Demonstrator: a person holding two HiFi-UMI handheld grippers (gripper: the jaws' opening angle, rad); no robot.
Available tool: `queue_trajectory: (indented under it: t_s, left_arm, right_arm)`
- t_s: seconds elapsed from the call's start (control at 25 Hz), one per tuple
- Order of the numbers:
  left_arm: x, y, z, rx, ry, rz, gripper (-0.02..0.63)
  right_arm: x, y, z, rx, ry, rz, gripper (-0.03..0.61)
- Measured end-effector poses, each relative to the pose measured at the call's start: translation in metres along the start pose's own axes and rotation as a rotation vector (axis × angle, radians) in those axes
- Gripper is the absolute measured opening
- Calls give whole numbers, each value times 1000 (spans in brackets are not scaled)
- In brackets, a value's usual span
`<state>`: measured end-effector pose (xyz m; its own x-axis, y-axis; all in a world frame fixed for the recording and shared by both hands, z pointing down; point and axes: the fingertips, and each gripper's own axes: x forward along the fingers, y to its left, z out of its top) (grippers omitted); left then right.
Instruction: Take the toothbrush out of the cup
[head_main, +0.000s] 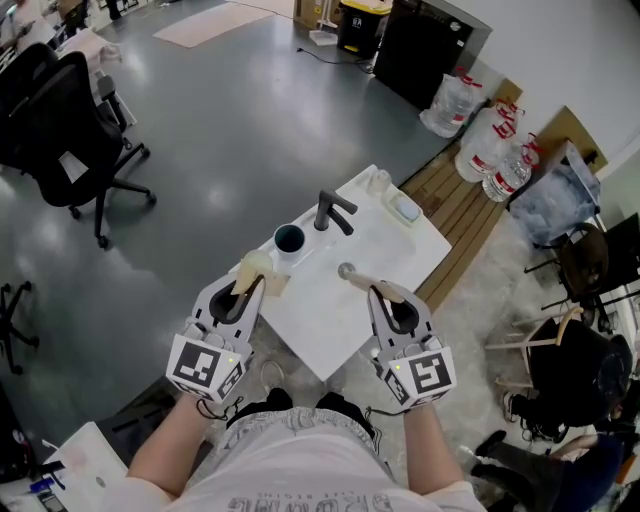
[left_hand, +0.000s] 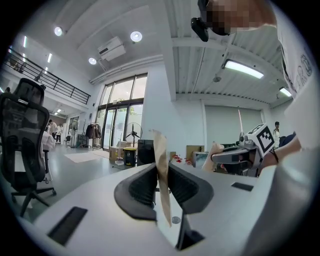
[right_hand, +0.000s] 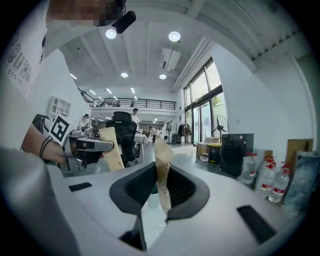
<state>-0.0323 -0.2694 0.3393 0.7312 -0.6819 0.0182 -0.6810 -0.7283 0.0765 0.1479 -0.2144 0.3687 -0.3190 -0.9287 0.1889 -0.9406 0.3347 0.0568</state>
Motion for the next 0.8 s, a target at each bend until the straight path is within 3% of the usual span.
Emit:
queue_trajectory:
  t_s: [0.8]
  left_arm:
    - [11, -7, -3, -5, 11, 3, 72]
  right_arm:
    - [7, -10, -5, 22, 12, 23, 64]
